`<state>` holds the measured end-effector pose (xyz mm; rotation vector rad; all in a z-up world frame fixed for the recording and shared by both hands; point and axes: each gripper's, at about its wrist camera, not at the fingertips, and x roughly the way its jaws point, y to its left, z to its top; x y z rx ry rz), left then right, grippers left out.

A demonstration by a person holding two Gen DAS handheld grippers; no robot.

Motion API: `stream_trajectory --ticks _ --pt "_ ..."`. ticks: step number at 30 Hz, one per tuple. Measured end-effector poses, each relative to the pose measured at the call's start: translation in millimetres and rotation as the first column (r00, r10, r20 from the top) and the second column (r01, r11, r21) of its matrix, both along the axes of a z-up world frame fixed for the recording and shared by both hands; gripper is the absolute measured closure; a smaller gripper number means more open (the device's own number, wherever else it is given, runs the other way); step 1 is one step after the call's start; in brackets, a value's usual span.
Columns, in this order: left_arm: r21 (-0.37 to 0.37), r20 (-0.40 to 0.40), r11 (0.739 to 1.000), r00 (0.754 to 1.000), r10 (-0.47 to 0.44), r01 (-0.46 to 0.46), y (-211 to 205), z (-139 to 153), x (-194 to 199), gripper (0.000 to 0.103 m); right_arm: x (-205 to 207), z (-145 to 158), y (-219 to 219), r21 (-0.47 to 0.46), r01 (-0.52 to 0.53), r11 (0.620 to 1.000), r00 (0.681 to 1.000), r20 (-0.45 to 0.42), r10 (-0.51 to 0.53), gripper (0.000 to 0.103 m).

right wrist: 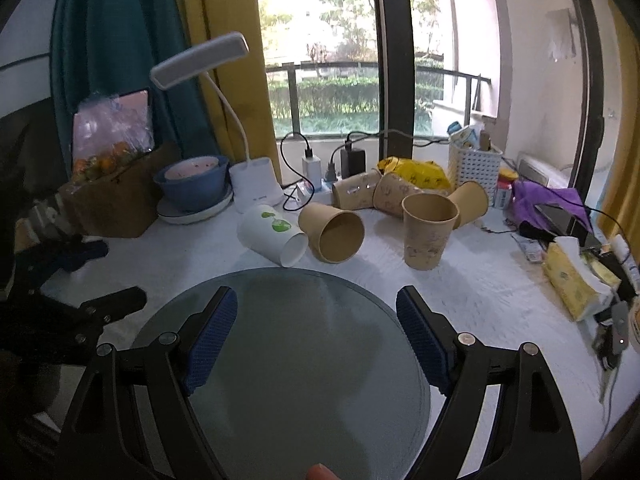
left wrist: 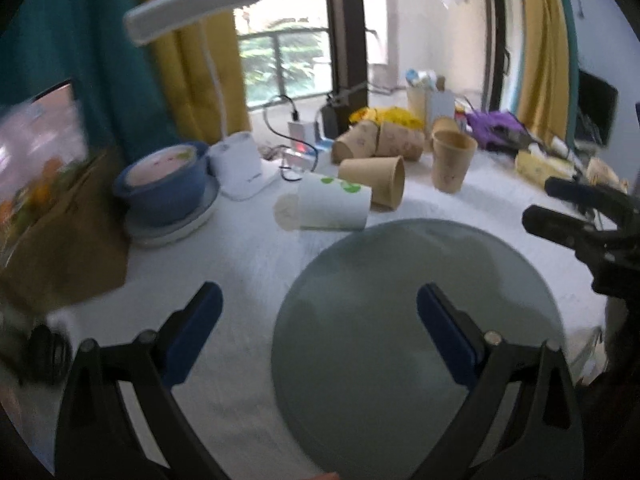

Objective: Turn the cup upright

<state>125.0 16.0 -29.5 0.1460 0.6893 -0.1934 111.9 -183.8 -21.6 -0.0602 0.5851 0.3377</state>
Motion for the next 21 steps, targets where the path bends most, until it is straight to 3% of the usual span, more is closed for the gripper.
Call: stream_trajectory --ticks 6,9,12,14,15,20,21 --pt "0.100 -0.123 0.979 0.979 -0.163 0.175 -9.6 -10.3 73.5 0.004 44.5 -20.2 -3.4 -0.006 0.016 1.000 0.995 -0.100 -0.017 0.019" --pt "0.182 -0.175 0.942 0.952 -0.253 0.284 -20.9 -17.1 106.3 0.004 62.1 -27.0 -5.4 -0.008 0.027 1.000 0.991 -0.127 -0.028 0.019" --pt "0.285 -0.202 0.882 0.923 -0.326 0.374 -33.6 -19.8 126.2 0.004 76.8 -34.1 -6.4 -0.008 0.029 1.000 0.987 -0.157 -0.030 0.019" --pt "0.352 -0.226 0.821 0.892 -0.392 0.450 -44.5 -20.9 140.5 0.004 85.7 -39.6 -7.2 -0.002 0.028 1.000 0.984 -0.175 -0.028 0.019" --pt "0.363 -0.240 0.802 0.880 -0.411 0.474 -46.3 -21.5 145.8 0.004 90.9 -42.4 -7.7 0.002 0.027 1.000 0.982 -0.188 -0.026 0.019" --pt "0.444 -0.356 0.648 0.786 -0.506 0.618 -65.4 -37.2 169.5 0.005 109.8 -54.2 -4.9 0.014 0.009 1.000 0.971 -0.239 -0.005 0.019" --pt "0.453 -0.366 0.628 0.774 -0.516 0.633 -67.9 -40.3 170.7 0.005 113.3 -55.6 -4.7 0.013 0.011 1.000 0.969 -0.245 -0.007 0.019"
